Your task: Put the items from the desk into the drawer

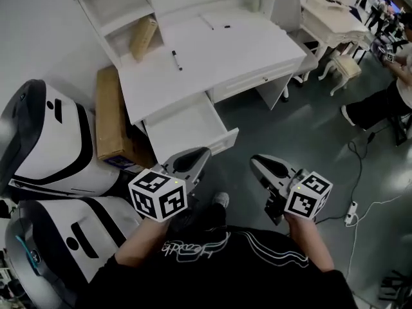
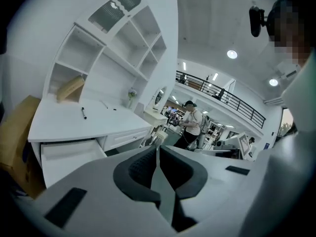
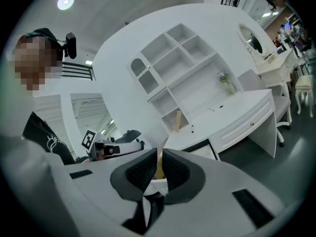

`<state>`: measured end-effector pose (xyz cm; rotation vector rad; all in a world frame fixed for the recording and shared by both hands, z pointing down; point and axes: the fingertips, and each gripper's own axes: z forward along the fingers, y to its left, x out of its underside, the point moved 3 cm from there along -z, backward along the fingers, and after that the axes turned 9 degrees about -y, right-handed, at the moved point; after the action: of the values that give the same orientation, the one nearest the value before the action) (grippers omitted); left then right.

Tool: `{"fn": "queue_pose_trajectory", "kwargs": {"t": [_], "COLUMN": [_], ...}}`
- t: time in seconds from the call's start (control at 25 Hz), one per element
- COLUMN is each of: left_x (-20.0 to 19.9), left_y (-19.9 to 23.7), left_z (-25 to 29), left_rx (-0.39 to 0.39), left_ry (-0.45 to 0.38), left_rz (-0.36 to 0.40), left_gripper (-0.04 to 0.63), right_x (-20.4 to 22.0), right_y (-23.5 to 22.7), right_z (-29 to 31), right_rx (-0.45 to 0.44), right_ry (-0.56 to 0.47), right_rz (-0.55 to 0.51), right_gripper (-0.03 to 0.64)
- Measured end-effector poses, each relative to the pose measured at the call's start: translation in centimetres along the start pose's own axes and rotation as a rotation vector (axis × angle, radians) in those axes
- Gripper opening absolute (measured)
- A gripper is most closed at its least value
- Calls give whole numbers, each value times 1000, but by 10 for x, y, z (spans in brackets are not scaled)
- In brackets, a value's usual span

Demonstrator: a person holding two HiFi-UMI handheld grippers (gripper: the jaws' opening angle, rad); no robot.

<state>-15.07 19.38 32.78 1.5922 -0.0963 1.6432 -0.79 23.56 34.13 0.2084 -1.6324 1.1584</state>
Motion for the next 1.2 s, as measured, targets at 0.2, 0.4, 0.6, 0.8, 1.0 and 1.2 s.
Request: {"fn": "queue_pose_trajectory", "kwargs": {"t": [0.2,0.4,0.6,0.8,1.0,1.2], "left_x": [-38,-66,-91,-115,-128,-130], "left_y": [67,116,169,222,278,335], "left_z": [58,99,133,177,227,265], "left_rx": [-48,-134,-277,-428,-552,-669], "left_ry": [2,-14,-28,-26,8,50], "left_rz": [25,42,45,24,21,29], "left_gripper": [30,134,185,224,244,261], "right_x": [-43,-66,-84,-118,-147,-161], "right_y": [-54,-93,-132,-180,-239,-291], "right_z": [69,95,119,156,192,221], "right_rx": [-16,-23,-54,-112,-137,-144], "right_ry": [20,35,55,84,127,178], "right_rz": [-25,-21,14,33,54,75], "right_gripper": [58,58,58,58,59,58]}}
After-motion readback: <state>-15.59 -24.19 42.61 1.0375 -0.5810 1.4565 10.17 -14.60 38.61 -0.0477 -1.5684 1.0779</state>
